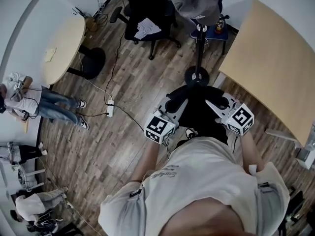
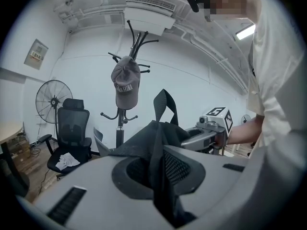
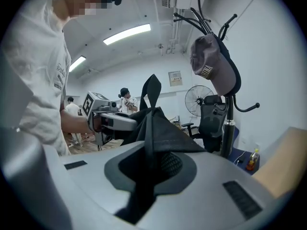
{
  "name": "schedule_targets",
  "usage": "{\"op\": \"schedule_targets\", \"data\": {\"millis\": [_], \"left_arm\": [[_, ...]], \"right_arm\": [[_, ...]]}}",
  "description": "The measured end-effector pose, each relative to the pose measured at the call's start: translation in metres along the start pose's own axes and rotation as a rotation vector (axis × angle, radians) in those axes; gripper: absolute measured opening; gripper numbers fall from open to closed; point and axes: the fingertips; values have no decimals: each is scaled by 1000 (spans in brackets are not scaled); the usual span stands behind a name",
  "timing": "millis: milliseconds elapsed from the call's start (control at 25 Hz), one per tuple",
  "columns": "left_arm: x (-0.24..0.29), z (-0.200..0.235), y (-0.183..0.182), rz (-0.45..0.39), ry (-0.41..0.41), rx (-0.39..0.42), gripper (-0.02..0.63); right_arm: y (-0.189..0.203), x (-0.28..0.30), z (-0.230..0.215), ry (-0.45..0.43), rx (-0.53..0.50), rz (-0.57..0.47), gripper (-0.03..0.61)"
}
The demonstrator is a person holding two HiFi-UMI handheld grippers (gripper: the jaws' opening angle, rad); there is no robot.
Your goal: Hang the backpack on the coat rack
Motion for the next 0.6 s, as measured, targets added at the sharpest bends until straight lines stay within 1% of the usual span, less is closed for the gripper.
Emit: {"op": "schedule_targets", "data": {"millis": [200,440,600], "left_arm": [[16,29,5,39,6,-11,49],[33,63,-3,59,24,-23,49],[56,80,-3,77,59,-14,49]], "right_arm": [[8,22,-22,6,36,5,31],[3,48,-53,25,57,-14,31],[7,55,-77,32,79,-11,31]]}}
Point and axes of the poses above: the fingertips, and each gripper's own axes: x forward along the fingers, z to its left, y out of its underside, and after that the axes turned 9 degrees about y, right-handed
